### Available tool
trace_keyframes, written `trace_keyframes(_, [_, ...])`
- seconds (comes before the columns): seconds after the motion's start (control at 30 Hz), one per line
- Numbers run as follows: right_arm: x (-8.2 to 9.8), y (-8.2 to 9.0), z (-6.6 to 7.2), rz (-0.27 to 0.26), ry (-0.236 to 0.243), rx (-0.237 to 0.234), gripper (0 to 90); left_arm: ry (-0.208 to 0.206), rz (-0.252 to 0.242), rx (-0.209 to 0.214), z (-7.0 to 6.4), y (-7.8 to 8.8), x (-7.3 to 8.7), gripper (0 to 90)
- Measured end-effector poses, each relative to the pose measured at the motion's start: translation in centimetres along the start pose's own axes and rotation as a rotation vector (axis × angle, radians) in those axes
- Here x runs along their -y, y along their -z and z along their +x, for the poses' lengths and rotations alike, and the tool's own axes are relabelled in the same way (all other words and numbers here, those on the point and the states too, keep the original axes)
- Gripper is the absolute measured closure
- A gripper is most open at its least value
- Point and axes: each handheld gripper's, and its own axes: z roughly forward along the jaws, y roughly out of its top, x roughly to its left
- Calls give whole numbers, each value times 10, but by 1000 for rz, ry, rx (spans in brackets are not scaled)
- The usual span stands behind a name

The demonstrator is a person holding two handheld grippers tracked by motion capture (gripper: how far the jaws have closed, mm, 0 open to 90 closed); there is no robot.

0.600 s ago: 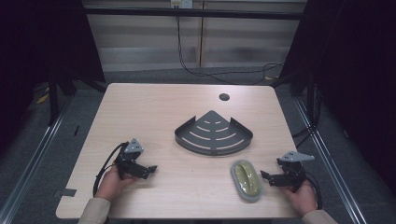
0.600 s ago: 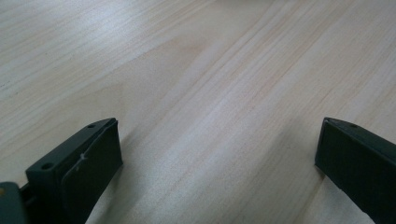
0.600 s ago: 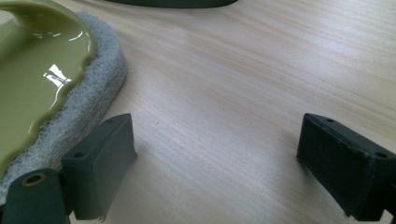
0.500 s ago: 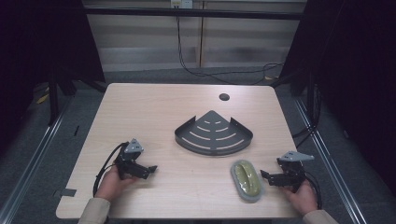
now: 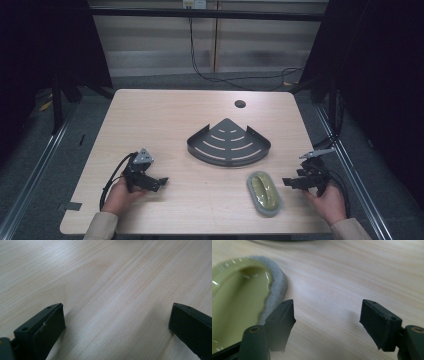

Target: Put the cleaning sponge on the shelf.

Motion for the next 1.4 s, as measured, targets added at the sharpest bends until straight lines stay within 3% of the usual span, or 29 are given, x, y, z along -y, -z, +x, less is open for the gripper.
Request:
trace_keyframes(0.17, [-15,13,8,1,-48,-25,303,2,-1,0,0,0,0,0])
trace_keyframes(0.3, [-26,20,17,39,-98,-60,329,1,0,-1,0,0,0,0])
trace_keyframes(0.53, [-40,29,38,91,-32,-25,328,2,-1,0,0,0,0,0])
trace_keyframes(0.57, [-40,29,38,91,-32,-25,328,2,-1,0,0,0,0,0])
trace_keyframes(0.6, [-42,30,43,100,-1,-35,322,0,0,-1,0,0,0,0])
trace_keyframes(0.9, [-50,34,58,134,46,-57,281,0,0,0,0,0,0,0])
trace_keyframes(1.4, [-59,27,80,205,55,-76,353,0,-1,0,0,0,0,0])
